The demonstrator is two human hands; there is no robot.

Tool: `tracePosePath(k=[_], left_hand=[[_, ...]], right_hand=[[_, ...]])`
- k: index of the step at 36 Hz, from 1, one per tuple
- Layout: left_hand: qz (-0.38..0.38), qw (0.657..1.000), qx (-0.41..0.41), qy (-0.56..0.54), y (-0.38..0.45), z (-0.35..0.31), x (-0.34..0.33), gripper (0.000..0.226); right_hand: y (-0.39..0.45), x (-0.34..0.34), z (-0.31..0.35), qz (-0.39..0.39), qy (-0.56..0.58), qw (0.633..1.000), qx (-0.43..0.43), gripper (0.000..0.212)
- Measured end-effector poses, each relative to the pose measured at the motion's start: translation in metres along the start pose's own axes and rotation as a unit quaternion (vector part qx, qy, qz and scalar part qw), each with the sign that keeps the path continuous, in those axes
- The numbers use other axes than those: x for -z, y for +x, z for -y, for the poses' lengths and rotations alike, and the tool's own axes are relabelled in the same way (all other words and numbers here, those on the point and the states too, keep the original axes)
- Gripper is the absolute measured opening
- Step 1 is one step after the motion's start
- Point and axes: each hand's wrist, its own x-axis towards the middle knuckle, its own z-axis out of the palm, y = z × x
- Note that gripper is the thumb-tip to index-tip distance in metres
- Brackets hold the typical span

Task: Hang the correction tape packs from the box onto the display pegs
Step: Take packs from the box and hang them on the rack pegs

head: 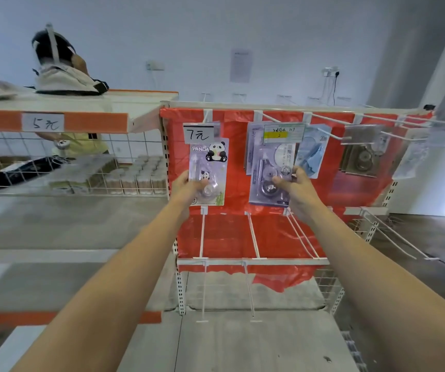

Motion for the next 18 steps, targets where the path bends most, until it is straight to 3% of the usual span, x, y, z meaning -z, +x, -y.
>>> tracePosePath(k=[7,18], left_hand=[[-0.043,0.999,0.015,-0.028,0.002,0.008,0.002,0.009],[-0.036,0.999,0.011,-0.012,0.001,0.002,-0.001,0.013]], right_hand=[[0.011,0.005,0.009,-0.010,0.004,1.000,-0.003,0.025],[0.012,0.013,0.010,0.002,-0.002,0.999,-0.032,0.023]])
